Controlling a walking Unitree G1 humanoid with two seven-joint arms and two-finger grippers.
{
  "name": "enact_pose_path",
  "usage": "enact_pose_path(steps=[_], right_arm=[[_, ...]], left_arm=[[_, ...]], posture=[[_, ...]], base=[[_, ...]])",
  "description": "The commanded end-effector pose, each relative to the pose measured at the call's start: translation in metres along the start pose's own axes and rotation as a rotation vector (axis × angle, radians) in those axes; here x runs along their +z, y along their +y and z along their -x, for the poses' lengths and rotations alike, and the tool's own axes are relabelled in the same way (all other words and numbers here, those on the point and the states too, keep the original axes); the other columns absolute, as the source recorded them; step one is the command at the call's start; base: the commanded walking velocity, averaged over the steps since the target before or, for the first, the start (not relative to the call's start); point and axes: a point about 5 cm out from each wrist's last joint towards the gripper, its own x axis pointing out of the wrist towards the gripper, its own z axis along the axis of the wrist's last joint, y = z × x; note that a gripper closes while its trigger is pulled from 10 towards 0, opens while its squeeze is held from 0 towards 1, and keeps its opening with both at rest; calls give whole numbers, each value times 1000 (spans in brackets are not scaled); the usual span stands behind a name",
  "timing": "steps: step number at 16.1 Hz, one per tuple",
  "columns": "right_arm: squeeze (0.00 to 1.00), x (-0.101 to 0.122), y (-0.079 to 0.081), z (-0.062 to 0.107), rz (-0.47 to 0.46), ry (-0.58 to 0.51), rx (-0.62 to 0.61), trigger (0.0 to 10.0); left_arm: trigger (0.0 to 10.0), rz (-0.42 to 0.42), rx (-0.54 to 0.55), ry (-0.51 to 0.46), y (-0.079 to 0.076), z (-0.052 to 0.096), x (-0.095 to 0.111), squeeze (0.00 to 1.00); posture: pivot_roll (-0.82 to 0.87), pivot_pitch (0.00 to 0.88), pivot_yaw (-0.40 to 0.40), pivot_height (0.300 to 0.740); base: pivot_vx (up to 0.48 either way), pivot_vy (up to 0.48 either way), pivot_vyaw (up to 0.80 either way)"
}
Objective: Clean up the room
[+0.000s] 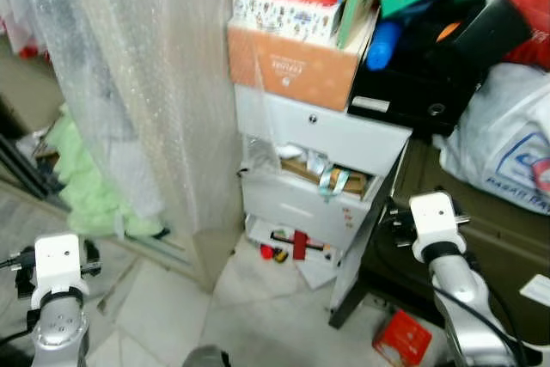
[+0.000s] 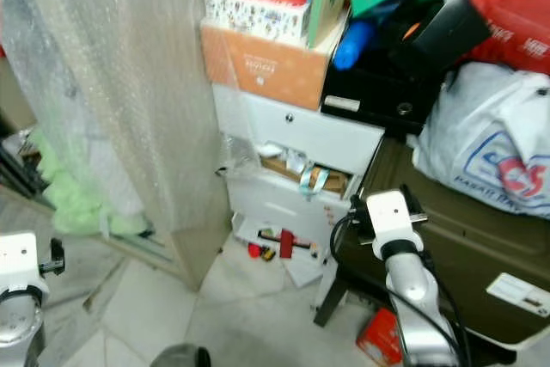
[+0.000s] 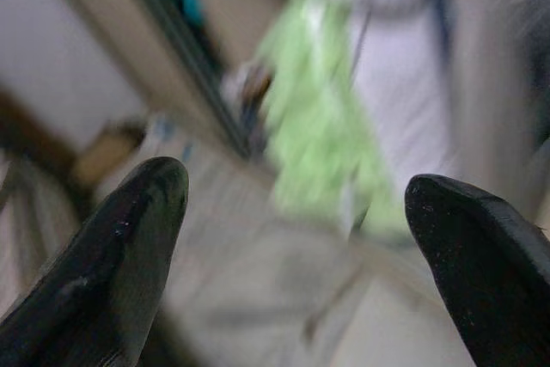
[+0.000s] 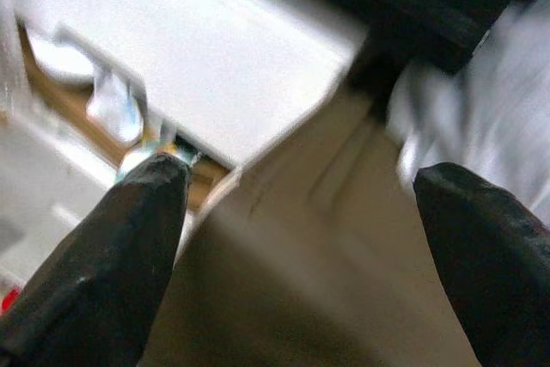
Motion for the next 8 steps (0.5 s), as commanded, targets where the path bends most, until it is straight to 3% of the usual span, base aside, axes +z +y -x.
enact_pose_path(steps=[1, 3, 5, 8], right_arm=[[0, 20, -1, 3, -13, -60, 2, 10000], [0, 29, 0, 11, -55, -79, 3, 10000], [0, 27, 5, 16, -69, -56, 18, 10000], [0, 31, 6, 13, -83, -49, 22, 10000]], left_arm=[[10000, 33, -59, -106, -8, 5, 22, 0], [10000, 78, -166, -203, -25, 19, 46, 0], [10000, 123, -215, -227, -38, 21, 53, 0], [10000, 146, -217, -224, -39, 18, 55, 0]], posture=[[-79, 0, -17, 740], [-84, 0, -15, 740], [-85, 0, -17, 740], [-87, 0, -21, 740]], base=[[0, 0, 0], [0, 0, 0], [0, 0, 0], [0, 0, -696]])
